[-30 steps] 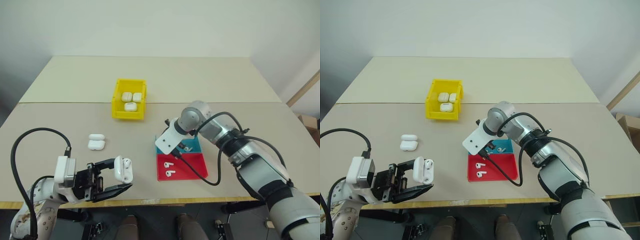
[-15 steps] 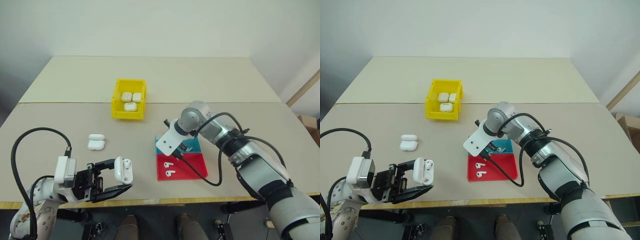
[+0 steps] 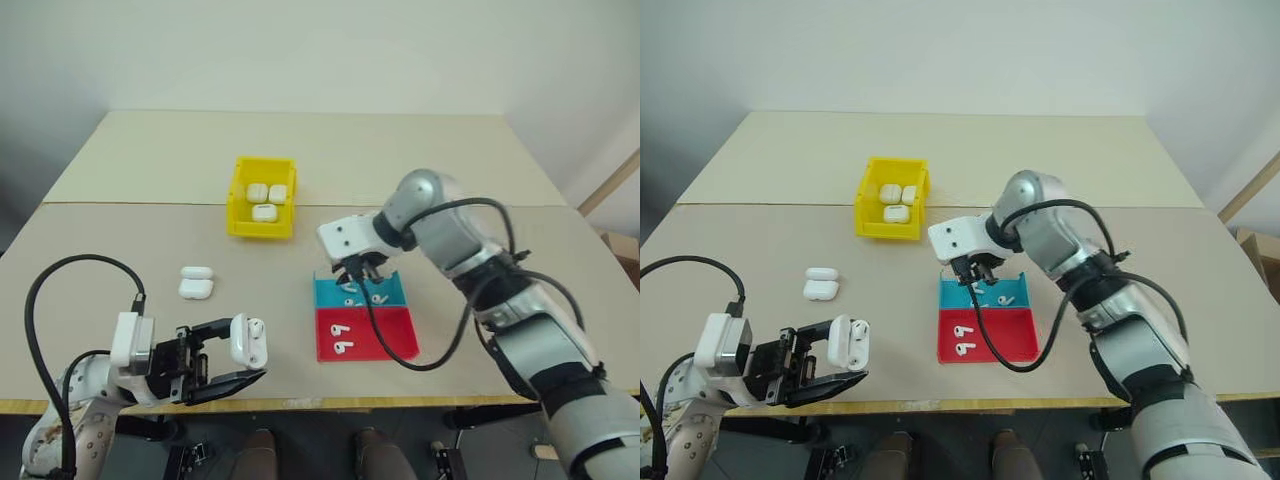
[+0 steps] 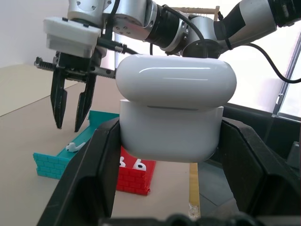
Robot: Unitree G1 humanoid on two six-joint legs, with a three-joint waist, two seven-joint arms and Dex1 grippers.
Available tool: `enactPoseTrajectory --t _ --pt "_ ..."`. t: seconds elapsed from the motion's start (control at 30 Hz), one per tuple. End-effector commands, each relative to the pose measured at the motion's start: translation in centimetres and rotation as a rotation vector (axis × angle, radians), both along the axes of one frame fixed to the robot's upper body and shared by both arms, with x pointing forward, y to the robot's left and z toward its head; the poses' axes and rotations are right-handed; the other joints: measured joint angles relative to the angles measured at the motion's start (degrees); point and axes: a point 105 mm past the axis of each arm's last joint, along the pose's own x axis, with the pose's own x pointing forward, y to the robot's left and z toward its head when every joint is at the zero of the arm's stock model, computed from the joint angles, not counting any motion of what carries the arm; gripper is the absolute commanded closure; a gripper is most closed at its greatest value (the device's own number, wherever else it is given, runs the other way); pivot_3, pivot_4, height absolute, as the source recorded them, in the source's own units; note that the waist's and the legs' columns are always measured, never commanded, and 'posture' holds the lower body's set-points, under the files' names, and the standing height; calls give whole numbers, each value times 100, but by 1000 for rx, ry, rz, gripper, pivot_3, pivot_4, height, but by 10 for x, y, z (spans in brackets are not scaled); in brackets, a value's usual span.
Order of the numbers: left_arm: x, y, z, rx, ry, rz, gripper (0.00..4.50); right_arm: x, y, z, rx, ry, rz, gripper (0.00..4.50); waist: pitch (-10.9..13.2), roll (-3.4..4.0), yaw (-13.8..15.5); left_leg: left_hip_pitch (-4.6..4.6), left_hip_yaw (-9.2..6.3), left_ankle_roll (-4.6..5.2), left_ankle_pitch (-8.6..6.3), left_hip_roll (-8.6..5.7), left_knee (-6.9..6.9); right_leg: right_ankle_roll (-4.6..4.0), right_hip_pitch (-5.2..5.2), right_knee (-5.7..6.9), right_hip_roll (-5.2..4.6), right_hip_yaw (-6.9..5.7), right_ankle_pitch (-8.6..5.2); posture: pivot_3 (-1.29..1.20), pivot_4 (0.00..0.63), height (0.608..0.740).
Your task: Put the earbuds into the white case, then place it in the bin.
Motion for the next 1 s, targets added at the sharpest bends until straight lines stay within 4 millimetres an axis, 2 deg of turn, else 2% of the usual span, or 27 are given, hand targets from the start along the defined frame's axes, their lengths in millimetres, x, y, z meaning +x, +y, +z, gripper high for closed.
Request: enactPoseTrajectory --t 0.03,0.2,0.3,0.47,0.6,0.77,1.0 --pt "-3 -4 5 -12 -37 -28 1699 -12 -7 1 30 92 -102 3152 0 0 -17 0 0 0 0 0 0 0 0 1 0 0 0 0 150 740" --pt "0 -7 4 -21 -38 -36 1699 -13 -9 -4 106 149 -345 3152 0 0 -55 0 0 0 0 1 0 -1 -6 4 3 2 0 0 150 740" --pt "1 -9 3 -31 -36 -42 1699 -11 -10 -5 130 134 -422 3152 0 0 -43 -1 0 0 0 1 0 -1 -7 4 3 2 0 0 150 740" --pt "2 -11 -1 -37 -30 -48 1699 -8 -4 -7 167 108 -515 3152 0 0 -40 -4 0 0 0 0 0 0 -7 2 2 2 -1 0 150 740" --pt "3 -12 -2 -40 -29 -48 1699 -5 1 -12 182 100 -585 2274 0 0 -45 -4 -2 0 0 0 0 0 -8 3 3 2 0 0 150 740" --pt "4 -13 -2 -39 -33 -47 1699 -2 4 -13 185 99 -621 2274 0 0 -42 -5 -2 0 0 0 0 0 -8 2 3 2 0 0 150 740" --pt "4 -16 -2 -43 -34 -42 1699 10 6 -27 151 80 -647 2274 0 0 -45 -6 -2 0 0 0 0 0 -8 2 3 2 0 0 150 740"
